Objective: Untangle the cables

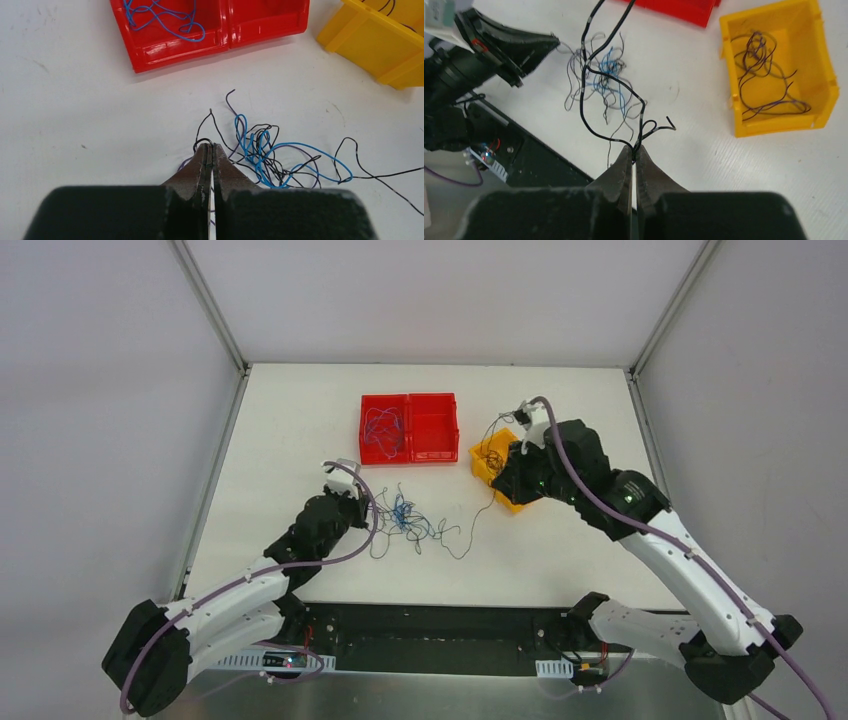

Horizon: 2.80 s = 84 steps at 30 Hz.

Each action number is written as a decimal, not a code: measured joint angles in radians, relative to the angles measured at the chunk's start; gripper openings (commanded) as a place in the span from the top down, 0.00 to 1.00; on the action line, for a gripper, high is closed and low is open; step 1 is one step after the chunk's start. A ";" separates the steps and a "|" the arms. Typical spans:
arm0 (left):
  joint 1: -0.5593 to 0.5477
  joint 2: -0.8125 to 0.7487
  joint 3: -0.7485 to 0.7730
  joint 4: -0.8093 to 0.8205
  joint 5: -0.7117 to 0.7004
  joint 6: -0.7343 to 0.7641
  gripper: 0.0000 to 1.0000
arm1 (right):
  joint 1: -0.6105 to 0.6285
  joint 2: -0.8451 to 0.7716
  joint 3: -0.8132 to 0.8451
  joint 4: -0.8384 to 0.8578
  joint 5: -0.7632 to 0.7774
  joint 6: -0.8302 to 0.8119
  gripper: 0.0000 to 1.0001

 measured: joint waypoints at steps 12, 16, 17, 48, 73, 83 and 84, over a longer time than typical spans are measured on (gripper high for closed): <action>0.000 0.104 -0.031 0.189 0.082 0.078 1.00 | 0.057 0.358 -0.064 -0.224 -0.166 0.013 0.64; 0.000 0.107 -0.053 0.229 0.090 0.090 1.00 | 0.076 0.382 -0.131 -0.192 -0.198 0.046 0.06; 0.000 0.107 -0.057 0.236 0.092 0.092 1.00 | 0.076 0.382 -0.145 -0.178 -0.201 0.060 0.01; 0.000 0.072 -0.096 0.280 0.106 0.100 1.00 | 0.345 0.598 -0.244 0.203 0.236 0.132 0.21; 0.000 -0.015 -0.125 0.233 -0.179 0.084 1.00 | 0.174 0.116 -0.446 0.042 0.413 0.418 1.00; 0.000 -0.020 -0.134 0.207 -0.280 0.050 1.00 | -0.108 -0.246 -0.538 -0.025 0.422 0.507 1.00; 0.000 -0.020 -0.134 0.204 -0.283 0.047 1.00 | -0.118 -0.255 -0.541 -0.025 0.416 0.508 1.00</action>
